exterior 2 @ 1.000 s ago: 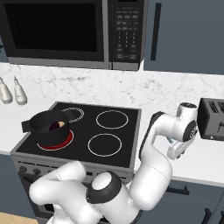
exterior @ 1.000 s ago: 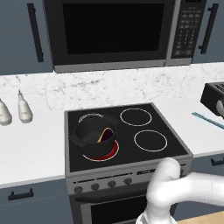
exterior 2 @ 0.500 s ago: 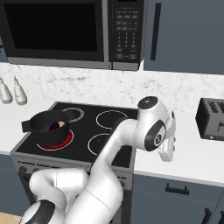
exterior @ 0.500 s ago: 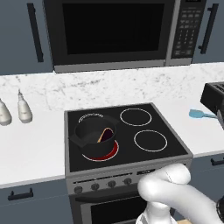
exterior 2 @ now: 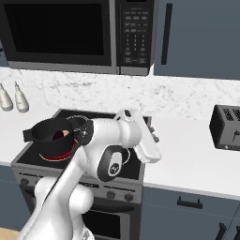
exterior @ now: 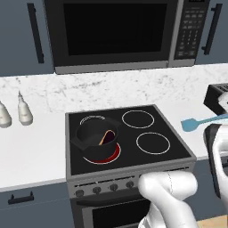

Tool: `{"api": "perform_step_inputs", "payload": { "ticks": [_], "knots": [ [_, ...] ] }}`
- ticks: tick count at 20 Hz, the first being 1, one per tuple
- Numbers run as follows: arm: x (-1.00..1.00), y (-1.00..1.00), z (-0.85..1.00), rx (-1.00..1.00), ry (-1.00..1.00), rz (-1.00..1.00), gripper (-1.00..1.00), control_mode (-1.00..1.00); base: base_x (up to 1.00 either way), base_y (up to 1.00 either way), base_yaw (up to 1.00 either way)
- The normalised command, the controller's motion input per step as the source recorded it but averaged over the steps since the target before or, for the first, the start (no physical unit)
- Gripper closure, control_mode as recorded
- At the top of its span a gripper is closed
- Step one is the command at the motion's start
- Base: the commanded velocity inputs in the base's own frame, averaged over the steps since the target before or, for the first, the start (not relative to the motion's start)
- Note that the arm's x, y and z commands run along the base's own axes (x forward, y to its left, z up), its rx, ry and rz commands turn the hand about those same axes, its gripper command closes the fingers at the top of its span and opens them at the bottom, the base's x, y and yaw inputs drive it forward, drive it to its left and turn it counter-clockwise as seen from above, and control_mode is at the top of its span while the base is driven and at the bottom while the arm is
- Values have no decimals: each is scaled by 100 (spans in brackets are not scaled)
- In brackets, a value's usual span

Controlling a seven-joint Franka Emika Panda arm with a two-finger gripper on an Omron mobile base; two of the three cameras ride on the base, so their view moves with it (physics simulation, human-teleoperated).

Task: Put the eggplant and squash in the pot. Retrieve the spatula and lightly stir the vegetables in the pot.

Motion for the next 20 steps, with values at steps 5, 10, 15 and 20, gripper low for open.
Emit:
{"api": "perform_step_inputs", "payload": {
  "ticks": [5,10,15,20],
  "knots": [
    [0,100,100,-38,0,19,100,-100,0,0,0],
    [0,100,100,-34,0,14,100,-100,0,0,0],
    [0,100,100,-31,0,5,100,-100,0,0,0],
    [6,100,58,-34,4,0,100,-100,0,0,0]
  ]
}}
